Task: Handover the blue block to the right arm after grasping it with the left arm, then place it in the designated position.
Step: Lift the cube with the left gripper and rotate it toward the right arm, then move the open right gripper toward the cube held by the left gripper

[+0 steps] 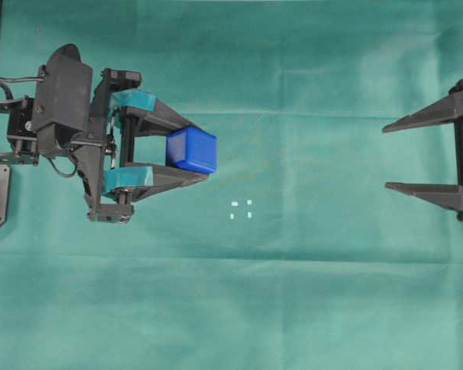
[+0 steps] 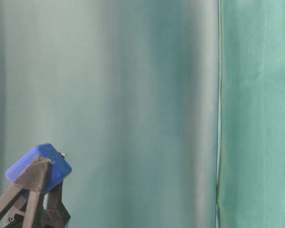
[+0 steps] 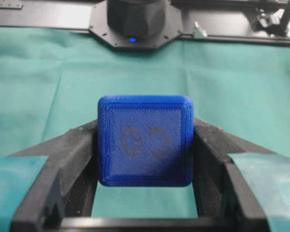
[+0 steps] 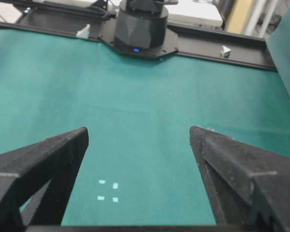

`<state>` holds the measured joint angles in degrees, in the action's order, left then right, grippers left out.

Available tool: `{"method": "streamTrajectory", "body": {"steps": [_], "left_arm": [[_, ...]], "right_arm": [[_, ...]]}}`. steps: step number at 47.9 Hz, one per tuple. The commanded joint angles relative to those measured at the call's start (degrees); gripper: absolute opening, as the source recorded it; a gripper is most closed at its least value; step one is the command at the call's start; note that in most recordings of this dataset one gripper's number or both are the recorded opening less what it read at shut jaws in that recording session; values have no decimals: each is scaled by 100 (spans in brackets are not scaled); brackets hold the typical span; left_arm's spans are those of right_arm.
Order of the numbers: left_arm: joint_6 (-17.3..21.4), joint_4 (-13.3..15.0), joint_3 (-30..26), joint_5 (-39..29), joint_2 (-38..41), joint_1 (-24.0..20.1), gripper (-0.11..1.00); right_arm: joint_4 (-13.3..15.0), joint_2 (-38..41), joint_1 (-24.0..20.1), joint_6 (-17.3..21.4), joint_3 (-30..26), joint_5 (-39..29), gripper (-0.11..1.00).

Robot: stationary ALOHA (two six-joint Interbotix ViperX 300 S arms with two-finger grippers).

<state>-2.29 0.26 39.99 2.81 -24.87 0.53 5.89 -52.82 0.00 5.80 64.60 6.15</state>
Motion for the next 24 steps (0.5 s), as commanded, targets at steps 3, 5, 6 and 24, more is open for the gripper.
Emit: {"method": "streamTrajectory", "body": {"steps": [3, 5, 6, 24], "left_arm": [[0, 9, -70, 53, -70, 9, 46], [0, 9, -70, 53, -70, 9, 46], [0, 9, -70, 53, -70, 9, 46], [0, 9, -70, 53, -70, 9, 46]], "right_arm": [[0, 26, 18, -9, -158, 26, 93], [9, 26, 18, -9, -158, 26, 93], [0, 26, 18, -9, -158, 26, 93], [1134, 26, 18, -703, -439, -413, 93]]}}
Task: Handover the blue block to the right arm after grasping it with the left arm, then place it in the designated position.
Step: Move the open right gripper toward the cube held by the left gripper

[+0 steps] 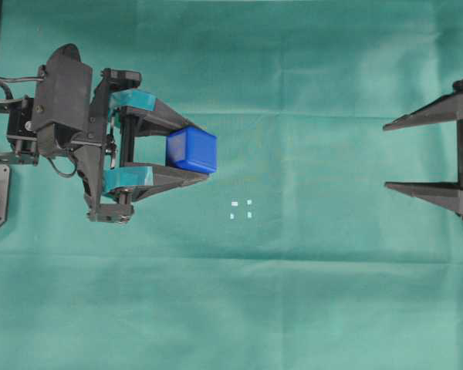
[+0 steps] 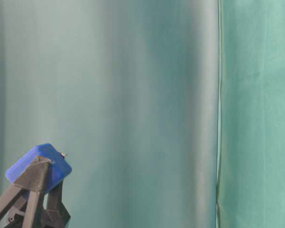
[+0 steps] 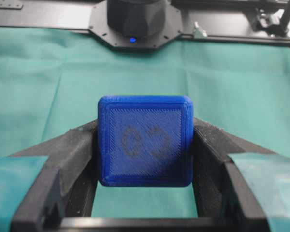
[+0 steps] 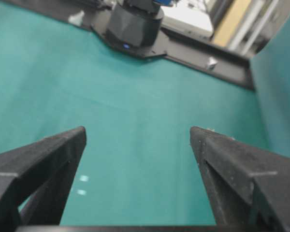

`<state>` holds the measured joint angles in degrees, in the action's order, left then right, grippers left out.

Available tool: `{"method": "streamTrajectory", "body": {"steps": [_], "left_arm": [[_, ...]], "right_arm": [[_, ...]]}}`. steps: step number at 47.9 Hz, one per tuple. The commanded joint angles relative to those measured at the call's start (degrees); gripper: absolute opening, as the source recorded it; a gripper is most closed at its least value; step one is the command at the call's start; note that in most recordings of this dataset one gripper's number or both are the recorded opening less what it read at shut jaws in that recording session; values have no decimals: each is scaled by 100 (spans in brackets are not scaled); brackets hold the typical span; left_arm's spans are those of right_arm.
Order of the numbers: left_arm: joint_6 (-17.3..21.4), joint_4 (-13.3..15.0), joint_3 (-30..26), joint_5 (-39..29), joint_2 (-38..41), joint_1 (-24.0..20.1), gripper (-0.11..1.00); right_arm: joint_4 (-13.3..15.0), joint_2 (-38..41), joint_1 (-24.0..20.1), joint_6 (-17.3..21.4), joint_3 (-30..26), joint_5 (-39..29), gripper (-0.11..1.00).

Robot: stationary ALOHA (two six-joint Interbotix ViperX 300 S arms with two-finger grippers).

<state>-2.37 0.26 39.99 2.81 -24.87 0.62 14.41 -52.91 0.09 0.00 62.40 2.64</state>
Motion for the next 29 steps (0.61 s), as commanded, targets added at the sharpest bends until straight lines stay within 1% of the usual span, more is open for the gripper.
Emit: {"method": "streamTrajectory", "body": {"steps": [1, 5, 13, 22, 25, 29], "left_arm": [[9, 9, -70, 53, -70, 0, 46], [9, 9, -70, 53, -70, 0, 46], [9, 9, -70, 62, -62, 0, 46], [9, 9, -70, 62, -62, 0, 46], [9, 9, -70, 62, -70, 0, 46], [9, 9, -70, 62, -70, 0, 46]], "right_arm": [[431, 35, 9, -202, -246, -79, 92], [861, 35, 0, -431, -290, -79, 92], [1898, 18, 9, -923, -343, -44, 92], [2751, 9, 9, -1239, -422, -79, 92], [3085, 9, 0, -1318, -448, -79, 92], [3349, 9, 0, -1362, -483, -79, 92]]}}
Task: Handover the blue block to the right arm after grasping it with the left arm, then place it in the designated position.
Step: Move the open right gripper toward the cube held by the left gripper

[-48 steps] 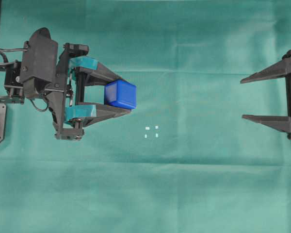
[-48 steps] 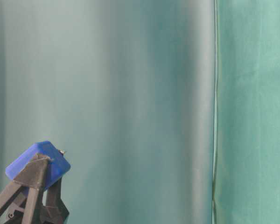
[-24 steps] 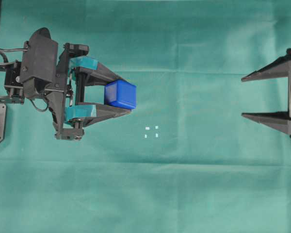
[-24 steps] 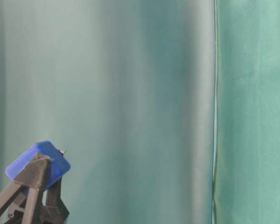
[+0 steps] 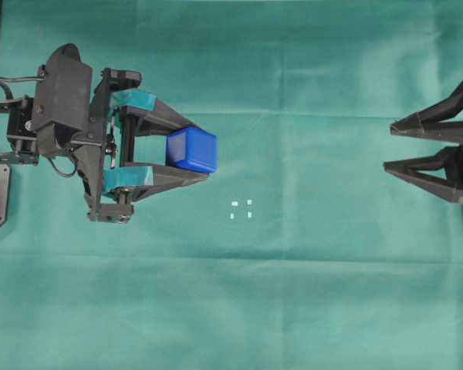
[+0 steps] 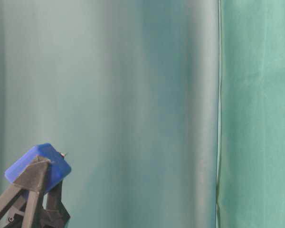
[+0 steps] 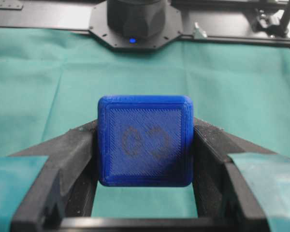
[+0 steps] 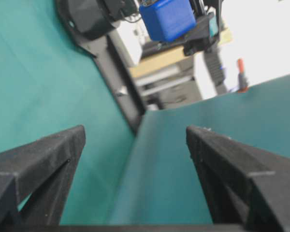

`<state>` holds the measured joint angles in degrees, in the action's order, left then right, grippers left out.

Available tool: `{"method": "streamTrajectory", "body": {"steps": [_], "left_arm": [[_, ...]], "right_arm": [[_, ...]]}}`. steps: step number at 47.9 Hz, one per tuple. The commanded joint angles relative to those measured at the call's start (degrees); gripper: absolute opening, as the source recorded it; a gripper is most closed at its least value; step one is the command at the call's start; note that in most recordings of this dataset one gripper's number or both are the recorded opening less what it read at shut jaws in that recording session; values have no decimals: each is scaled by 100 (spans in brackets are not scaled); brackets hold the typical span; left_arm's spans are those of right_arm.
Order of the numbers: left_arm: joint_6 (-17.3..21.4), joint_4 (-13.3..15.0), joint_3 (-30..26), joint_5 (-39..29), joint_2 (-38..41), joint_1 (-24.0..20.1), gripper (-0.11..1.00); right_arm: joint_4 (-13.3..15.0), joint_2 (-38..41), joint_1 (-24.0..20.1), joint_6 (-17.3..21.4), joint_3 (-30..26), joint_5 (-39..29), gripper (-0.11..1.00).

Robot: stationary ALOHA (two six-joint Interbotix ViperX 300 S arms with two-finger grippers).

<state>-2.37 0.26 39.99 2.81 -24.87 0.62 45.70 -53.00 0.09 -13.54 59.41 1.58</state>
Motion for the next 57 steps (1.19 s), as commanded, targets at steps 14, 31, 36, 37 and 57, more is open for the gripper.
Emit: {"method": "streamTrajectory", "body": {"steps": [14, 31, 36, 37, 57], "left_arm": [[9, 9, -70, 53, -70, 0, 46], [18, 0, -70, 53, -70, 0, 46], [18, 0, -62, 53, -70, 0, 46], [9, 0, -70, 53, -70, 0, 46], [18, 9, -70, 53, -70, -9, 46]], "right_arm": [[519, 26, 9, -18, -229, 70, 92], [527, 35, 0, -18, -237, 114, 92], [527, 35, 9, -26, -237, 158, 92], [527, 35, 9, -26, -237, 167, 92], [527, 44, 9, -18, -237, 176, 92]]}}
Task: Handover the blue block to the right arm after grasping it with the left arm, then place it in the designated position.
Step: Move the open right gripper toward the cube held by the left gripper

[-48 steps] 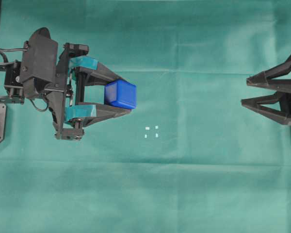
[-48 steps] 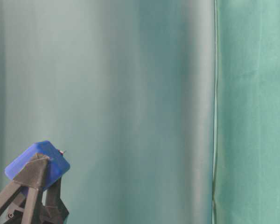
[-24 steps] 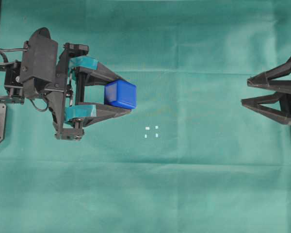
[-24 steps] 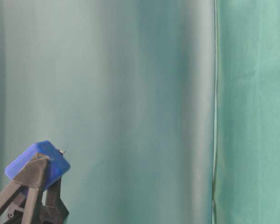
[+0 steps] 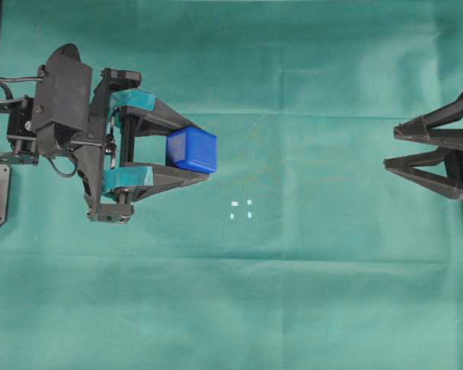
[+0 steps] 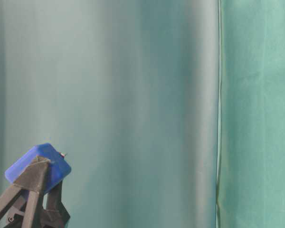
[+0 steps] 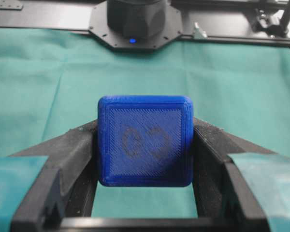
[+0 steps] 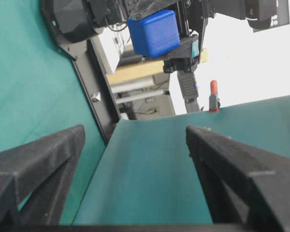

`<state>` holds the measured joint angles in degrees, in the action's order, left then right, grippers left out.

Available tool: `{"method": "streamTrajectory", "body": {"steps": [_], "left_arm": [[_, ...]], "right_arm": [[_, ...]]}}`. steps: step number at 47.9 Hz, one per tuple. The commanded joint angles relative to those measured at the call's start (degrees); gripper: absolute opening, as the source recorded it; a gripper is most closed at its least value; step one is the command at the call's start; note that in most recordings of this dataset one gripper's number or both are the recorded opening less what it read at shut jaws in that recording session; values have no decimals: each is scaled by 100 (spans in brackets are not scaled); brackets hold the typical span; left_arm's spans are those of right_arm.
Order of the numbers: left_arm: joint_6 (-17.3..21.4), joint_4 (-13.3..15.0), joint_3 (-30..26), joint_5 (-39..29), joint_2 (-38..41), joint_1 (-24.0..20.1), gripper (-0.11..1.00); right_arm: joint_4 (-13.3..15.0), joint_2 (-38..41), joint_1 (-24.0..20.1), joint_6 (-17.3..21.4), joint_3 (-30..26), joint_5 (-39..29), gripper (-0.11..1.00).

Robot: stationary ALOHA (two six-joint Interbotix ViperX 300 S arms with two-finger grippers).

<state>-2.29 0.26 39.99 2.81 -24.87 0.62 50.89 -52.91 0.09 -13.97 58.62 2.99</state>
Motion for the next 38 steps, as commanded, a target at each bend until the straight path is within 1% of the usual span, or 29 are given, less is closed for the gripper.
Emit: {"method": "streamTrajectory", "body": {"steps": [1, 12, 20, 24, 30, 38], "left_arm": [[9, 9, -70, 53, -70, 0, 46], [0, 9, -79, 53, -70, -9, 46], [0, 9, -88, 53, -53, 0, 46], [9, 0, -88, 53, -53, 0, 46], [0, 9, -88, 53, -53, 0, 46], [0, 0, -88, 53, -53, 0, 46]], "right_arm": [[9, 26, 9, 18, -158, 44, 92], [9, 53, 0, 18, -167, 62, 92], [9, 290, 9, 0, -255, 246, 92], [26, 466, 9, -70, -360, 325, 92], [35, 765, 9, -281, -571, 404, 92], [44, 1292, 9, -510, -958, 598, 92]]}}
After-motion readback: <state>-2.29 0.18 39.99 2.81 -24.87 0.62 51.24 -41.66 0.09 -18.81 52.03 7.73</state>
